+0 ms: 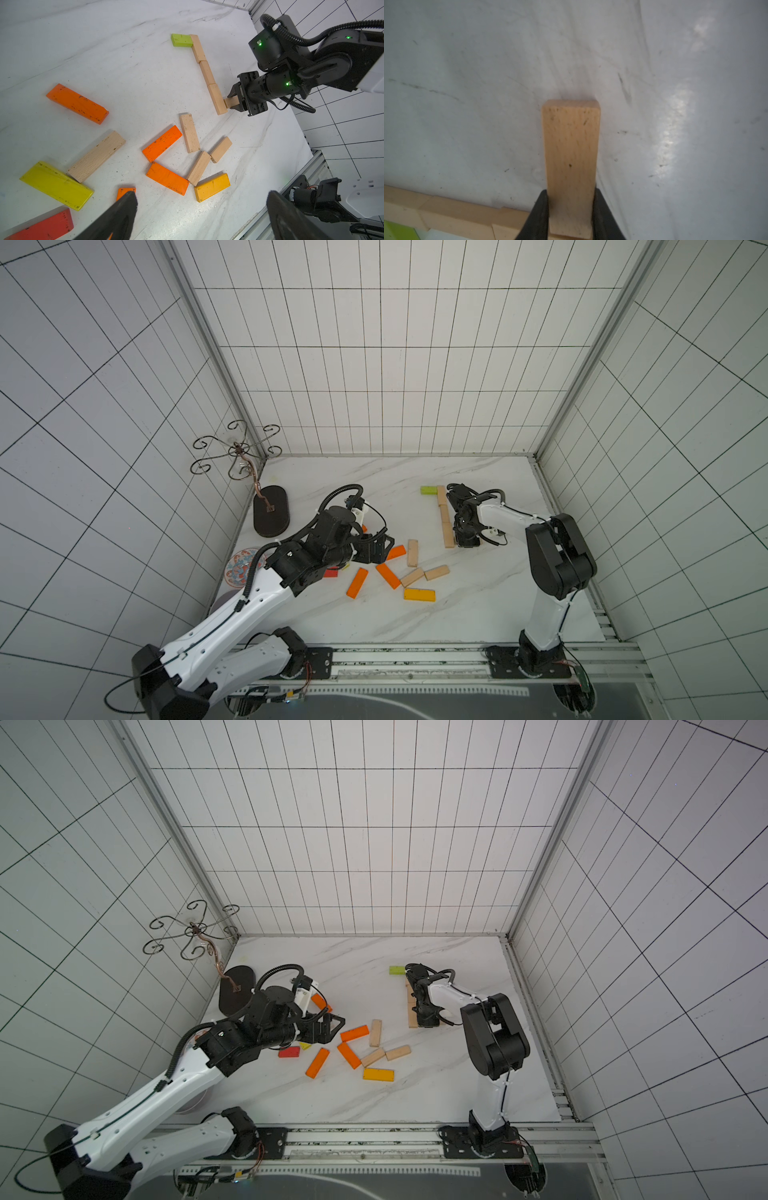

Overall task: Assemble a giraffe with building blocks
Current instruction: Assemble the building block at the center of the board.

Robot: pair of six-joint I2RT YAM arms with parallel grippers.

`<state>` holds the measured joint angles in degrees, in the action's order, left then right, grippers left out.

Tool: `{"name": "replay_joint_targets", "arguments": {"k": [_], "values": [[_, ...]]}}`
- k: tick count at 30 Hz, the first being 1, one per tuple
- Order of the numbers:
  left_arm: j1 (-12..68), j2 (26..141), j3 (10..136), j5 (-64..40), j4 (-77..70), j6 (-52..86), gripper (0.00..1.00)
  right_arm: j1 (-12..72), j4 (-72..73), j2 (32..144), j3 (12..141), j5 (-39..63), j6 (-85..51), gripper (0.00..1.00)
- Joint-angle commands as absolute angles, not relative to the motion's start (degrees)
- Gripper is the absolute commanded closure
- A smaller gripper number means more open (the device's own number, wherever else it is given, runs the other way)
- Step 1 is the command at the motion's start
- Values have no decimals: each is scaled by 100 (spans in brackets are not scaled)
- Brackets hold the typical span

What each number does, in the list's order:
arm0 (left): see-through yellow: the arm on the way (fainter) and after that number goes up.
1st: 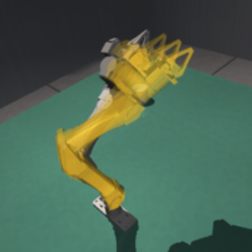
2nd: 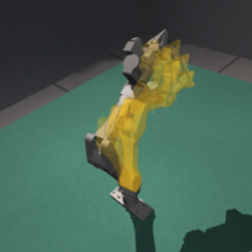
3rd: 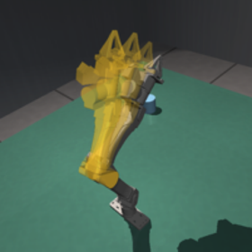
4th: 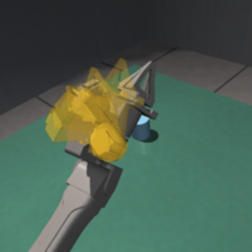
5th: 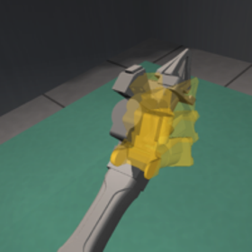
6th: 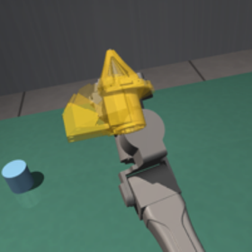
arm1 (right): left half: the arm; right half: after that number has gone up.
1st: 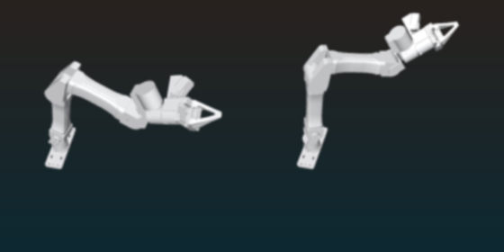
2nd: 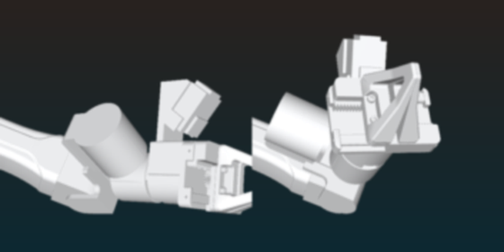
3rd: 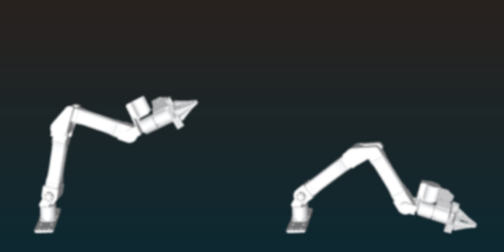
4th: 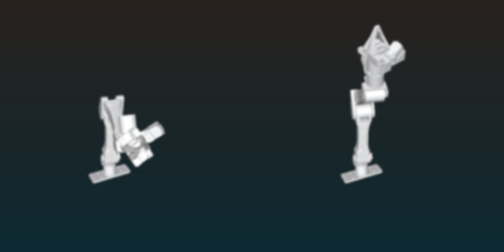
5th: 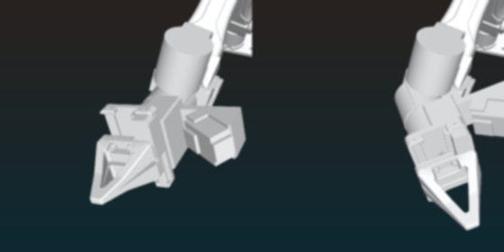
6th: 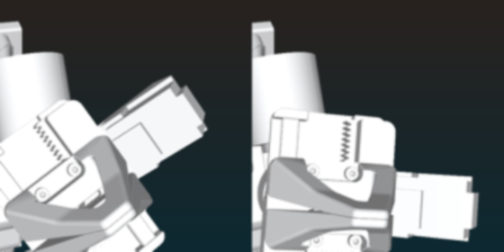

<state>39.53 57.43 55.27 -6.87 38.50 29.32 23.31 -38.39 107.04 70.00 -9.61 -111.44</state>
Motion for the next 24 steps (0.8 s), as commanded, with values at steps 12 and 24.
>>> {"name": "replay_joint_targets", "arguments": {"k": [12, 24], "values": [[3919, 5585, 5484, -563, 3893, 2913, 3, 2474, -3980, 10582, 6715, -1011, -11329, 75], [3903, 5502, 5459, -528, 3956, 2891, 3, 2470, -3955, 10512, 6617, -1017, -11441, 65]]}}
